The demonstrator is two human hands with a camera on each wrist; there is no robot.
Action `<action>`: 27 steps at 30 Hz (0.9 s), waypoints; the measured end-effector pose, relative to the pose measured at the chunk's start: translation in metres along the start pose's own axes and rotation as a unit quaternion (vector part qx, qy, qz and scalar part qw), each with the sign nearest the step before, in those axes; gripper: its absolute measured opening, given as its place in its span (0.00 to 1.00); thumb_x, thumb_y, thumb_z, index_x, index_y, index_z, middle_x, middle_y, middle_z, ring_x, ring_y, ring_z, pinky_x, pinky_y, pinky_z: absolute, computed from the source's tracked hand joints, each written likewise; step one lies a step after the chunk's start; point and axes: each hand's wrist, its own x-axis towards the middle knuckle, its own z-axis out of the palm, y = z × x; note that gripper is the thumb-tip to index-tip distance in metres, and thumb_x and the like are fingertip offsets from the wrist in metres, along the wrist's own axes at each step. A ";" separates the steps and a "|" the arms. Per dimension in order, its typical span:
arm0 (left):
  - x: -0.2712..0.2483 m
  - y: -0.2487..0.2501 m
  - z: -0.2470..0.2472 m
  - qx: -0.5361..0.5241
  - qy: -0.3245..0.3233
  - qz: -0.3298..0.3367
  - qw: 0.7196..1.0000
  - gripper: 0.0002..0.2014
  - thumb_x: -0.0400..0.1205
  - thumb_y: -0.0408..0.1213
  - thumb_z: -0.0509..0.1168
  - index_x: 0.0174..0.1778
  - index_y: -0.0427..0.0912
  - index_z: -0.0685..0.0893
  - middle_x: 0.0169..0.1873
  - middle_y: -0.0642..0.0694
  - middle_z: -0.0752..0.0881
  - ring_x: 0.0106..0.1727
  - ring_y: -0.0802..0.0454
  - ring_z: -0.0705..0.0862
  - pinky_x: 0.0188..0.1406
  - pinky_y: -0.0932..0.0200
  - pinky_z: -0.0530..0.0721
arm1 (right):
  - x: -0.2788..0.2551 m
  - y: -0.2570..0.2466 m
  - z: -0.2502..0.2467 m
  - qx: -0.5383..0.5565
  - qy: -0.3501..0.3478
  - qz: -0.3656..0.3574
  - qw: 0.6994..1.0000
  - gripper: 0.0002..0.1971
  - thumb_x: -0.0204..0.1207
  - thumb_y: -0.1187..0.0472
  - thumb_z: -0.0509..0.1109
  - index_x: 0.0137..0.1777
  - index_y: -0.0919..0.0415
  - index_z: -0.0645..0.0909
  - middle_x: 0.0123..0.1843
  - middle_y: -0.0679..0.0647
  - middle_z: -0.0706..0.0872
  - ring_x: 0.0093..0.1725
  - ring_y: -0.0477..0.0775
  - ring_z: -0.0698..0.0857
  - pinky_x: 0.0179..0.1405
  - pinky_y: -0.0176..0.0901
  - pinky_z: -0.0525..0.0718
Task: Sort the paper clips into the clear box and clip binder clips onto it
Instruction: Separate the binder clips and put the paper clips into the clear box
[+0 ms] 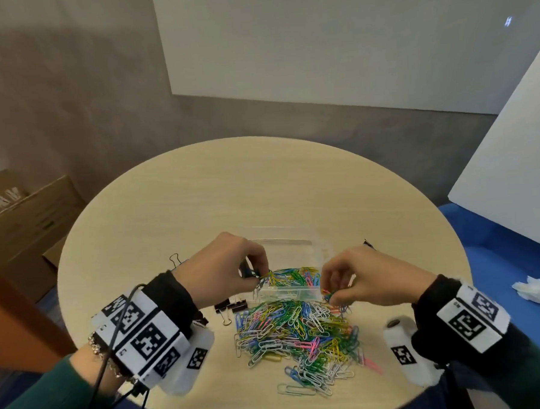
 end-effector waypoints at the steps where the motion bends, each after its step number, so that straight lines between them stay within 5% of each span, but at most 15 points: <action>1: 0.003 0.000 -0.003 0.005 0.007 0.001 1.000 0.07 0.74 0.32 0.72 0.43 0.49 0.87 0.39 0.57 0.88 0.38 0.63 0.86 0.36 0.77 0.78 | 0.002 -0.001 -0.006 0.013 0.013 -0.004 1.000 0.06 0.69 0.57 0.79 0.42 0.48 0.85 0.36 0.46 0.89 0.37 0.45 0.89 0.41 0.39 0.86; 8: 0.030 -0.006 0.006 0.028 0.027 -0.009 0.999 0.08 0.76 0.31 0.71 0.49 0.46 0.86 0.46 0.51 0.89 0.42 0.59 0.86 0.39 0.73 0.80 | 0.025 -0.013 -0.005 0.030 0.152 -0.025 0.988 0.08 0.72 0.60 0.76 0.51 0.53 0.86 0.47 0.48 0.90 0.46 0.43 0.87 0.47 0.37 0.86; 11: 0.026 -0.010 0.013 0.004 -0.017 -0.016 1.000 0.14 0.79 0.32 0.69 0.60 0.46 0.83 0.52 0.51 0.87 0.50 0.58 0.86 0.51 0.62 0.85 | 0.021 -0.011 0.003 -0.034 0.146 -0.027 0.988 0.13 0.77 0.58 0.72 0.60 0.52 0.83 0.56 0.46 0.86 0.54 0.43 0.82 0.56 0.40 0.84; 14: 0.015 -0.017 0.015 0.027 -0.018 -0.021 0.999 0.15 0.81 0.31 0.67 0.63 0.48 0.82 0.57 0.54 0.86 0.56 0.60 0.84 0.55 0.59 0.84 | 0.008 -0.007 0.007 -0.033 0.138 -0.038 0.989 0.11 0.78 0.56 0.71 0.60 0.52 0.83 0.53 0.43 0.85 0.53 0.40 0.82 0.54 0.38 0.84; 19: -0.005 -0.023 0.018 0.092 0.018 -0.005 0.996 0.14 0.82 0.29 0.61 0.56 0.50 0.85 0.52 0.54 0.87 0.48 0.60 0.81 0.48 0.67 0.76 | -0.005 -0.007 0.015 -0.030 0.104 -0.051 0.993 0.07 0.78 0.55 0.70 0.54 0.51 0.86 0.48 0.43 0.86 0.48 0.38 0.84 0.47 0.34 0.85; 23: -0.021 -0.028 0.031 0.197 -0.064 -0.002 0.978 0.16 0.84 0.34 0.61 0.62 0.59 0.83 0.58 0.58 0.85 0.61 0.56 0.79 0.56 0.59 0.72 | -0.006 -0.013 0.019 -0.025 0.094 -0.058 0.994 0.06 0.78 0.56 0.70 0.52 0.51 0.86 0.47 0.43 0.88 0.45 0.39 0.85 0.43 0.30 0.83; 27: -0.029 -0.039 0.041 0.266 -0.083 -0.021 0.960 0.23 0.84 0.31 0.59 0.67 0.64 0.77 0.63 0.64 0.82 0.64 0.58 0.73 0.49 0.57 0.62 | -0.004 -0.018 0.028 -0.023 0.043 -0.070 0.996 0.07 0.78 0.55 0.70 0.54 0.50 0.85 0.48 0.44 0.89 0.46 0.40 0.86 0.42 0.28 0.82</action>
